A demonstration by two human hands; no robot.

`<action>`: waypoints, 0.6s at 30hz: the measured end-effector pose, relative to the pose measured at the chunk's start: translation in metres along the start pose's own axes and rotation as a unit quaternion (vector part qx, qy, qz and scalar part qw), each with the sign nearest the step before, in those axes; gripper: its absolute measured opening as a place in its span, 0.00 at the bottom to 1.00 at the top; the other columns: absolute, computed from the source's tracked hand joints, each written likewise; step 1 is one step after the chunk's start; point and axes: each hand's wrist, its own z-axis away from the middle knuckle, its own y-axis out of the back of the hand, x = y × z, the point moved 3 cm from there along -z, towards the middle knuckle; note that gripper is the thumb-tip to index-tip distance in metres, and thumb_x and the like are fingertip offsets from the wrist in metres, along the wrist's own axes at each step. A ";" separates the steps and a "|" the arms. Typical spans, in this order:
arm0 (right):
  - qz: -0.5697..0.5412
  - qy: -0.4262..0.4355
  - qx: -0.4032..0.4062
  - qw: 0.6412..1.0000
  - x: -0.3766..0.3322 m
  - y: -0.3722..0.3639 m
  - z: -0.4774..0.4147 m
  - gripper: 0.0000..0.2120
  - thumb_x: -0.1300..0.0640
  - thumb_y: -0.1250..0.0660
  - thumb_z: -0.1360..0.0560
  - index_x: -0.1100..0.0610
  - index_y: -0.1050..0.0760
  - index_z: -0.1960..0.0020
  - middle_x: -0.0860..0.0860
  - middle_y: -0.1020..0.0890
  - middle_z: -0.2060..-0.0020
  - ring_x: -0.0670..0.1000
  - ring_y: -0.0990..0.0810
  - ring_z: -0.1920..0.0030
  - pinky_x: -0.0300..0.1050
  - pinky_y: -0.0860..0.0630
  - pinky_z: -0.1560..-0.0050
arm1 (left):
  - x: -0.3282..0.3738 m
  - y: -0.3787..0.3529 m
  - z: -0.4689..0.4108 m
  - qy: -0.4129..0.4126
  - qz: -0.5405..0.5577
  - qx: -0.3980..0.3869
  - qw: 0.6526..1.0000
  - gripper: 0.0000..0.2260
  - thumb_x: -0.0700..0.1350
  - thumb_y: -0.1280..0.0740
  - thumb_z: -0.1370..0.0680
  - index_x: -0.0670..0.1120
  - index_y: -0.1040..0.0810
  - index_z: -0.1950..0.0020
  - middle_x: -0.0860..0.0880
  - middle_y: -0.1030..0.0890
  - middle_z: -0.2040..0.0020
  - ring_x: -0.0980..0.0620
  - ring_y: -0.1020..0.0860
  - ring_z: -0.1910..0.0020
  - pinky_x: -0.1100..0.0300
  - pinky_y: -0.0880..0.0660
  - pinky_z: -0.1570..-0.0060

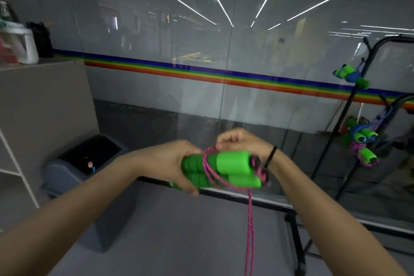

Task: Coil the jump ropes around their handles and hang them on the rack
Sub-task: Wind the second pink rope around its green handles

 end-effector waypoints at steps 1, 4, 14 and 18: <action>-0.086 0.013 0.027 0.996 0.013 0.003 0.009 0.08 0.47 0.29 0.32 0.50 0.21 0.59 0.38 0.21 0.75 0.37 0.22 0.73 0.25 0.29 0.71 | 0.002 0.005 -0.006 -0.012 0.073 0.051 0.996 0.13 0.42 0.20 0.38 0.49 0.20 0.58 0.52 0.18 0.66 0.59 0.23 0.66 0.61 0.24 0.65; -0.055 -0.090 0.214 0.971 0.051 0.010 0.033 0.16 0.45 0.39 0.26 0.55 0.27 0.65 0.44 0.32 0.82 0.40 0.37 0.82 0.30 0.40 0.81 | 0.001 0.019 -0.027 -0.006 0.207 0.207 0.956 0.11 0.37 0.21 0.38 0.46 0.18 0.60 0.53 0.18 0.68 0.57 0.21 0.68 0.62 0.24 0.66; 0.501 -0.093 0.074 0.857 -0.009 0.044 0.084 0.09 0.51 0.35 0.26 0.55 0.22 0.57 0.52 0.20 0.63 0.48 0.27 0.65 0.42 0.32 0.62 | 0.027 -0.033 -0.096 0.096 -0.309 0.133 0.937 0.16 0.55 0.26 0.37 0.51 0.22 0.53 0.48 0.17 0.54 0.46 0.20 0.51 0.57 0.28 0.58; 0.345 -0.092 0.119 0.927 -0.009 0.078 0.087 0.09 0.51 0.25 0.35 0.56 0.20 0.64 0.44 0.24 0.74 0.40 0.29 0.72 0.35 0.34 0.68 | 0.049 -0.045 -0.103 0.019 -0.309 -0.003 0.951 0.14 0.53 0.25 0.36 0.51 0.23 0.54 0.52 0.19 0.59 0.53 0.22 0.57 0.60 0.34 0.65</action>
